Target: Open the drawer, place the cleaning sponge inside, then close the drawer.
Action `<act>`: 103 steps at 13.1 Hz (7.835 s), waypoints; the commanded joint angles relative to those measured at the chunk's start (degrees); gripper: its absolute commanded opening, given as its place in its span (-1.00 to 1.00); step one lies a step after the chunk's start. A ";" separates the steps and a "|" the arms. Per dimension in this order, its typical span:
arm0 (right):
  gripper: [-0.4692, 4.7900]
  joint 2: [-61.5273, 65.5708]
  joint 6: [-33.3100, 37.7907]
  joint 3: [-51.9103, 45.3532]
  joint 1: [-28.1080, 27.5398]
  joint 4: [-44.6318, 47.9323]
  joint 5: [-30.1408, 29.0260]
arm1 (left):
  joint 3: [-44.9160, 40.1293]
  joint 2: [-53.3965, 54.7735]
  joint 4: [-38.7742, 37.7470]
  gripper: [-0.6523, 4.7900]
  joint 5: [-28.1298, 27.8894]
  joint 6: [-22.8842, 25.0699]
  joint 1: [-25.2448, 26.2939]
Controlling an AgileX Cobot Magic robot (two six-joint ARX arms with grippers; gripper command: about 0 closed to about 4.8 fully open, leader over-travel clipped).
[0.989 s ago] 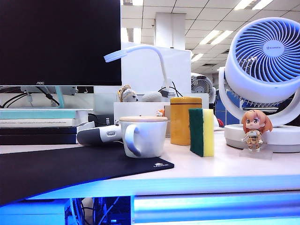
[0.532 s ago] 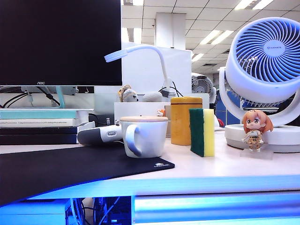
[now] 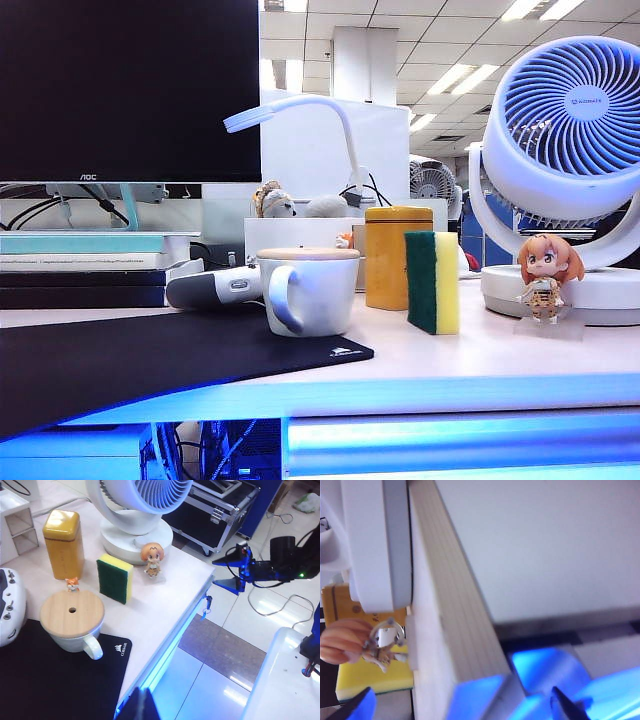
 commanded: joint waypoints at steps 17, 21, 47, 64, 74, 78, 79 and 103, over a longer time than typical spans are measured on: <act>1.00 0.96 1.49 1.84 0.57 5.88 -11.43 | 0.20 -0.09 0.31 -0.78 0.24 0.20 -0.02; 1.00 -1.18 2.40 1.16 0.48 4.94 -12.02 | 0.20 -0.09 0.24 -0.78 0.24 0.20 -0.02; 1.00 5.16 -12.92 8.35 3.67 -14.14 -5.18 | 0.20 -0.02 -0.90 -0.78 0.22 0.22 -0.02; 1.00 5.22 -1.75 10.75 11.41 -2.21 -11.30 | 0.20 -0.11 -1.81 -0.78 -1.03 1.75 -0.02; 1.00 5.09 -6.67 3.13 11.15 0.96 -18.56 | 0.20 -0.15 -3.06 -0.78 -0.66 2.75 -0.02; 1.00 5.09 -6.43 -10.08 4.68 13.62 -17.05 | 0.20 -0.17 -3.10 -0.78 -0.63 2.75 -0.02; 1.00 5.09 -6.43 -10.91 4.68 14.43 -16.50 | 0.20 -0.17 -3.10 -0.78 -0.63 2.75 -0.02; 1.00 4.44 -4.83 -13.79 3.93 17.55 -11.63 | 0.20 -0.55 -4.33 -0.78 -0.66 2.78 -0.02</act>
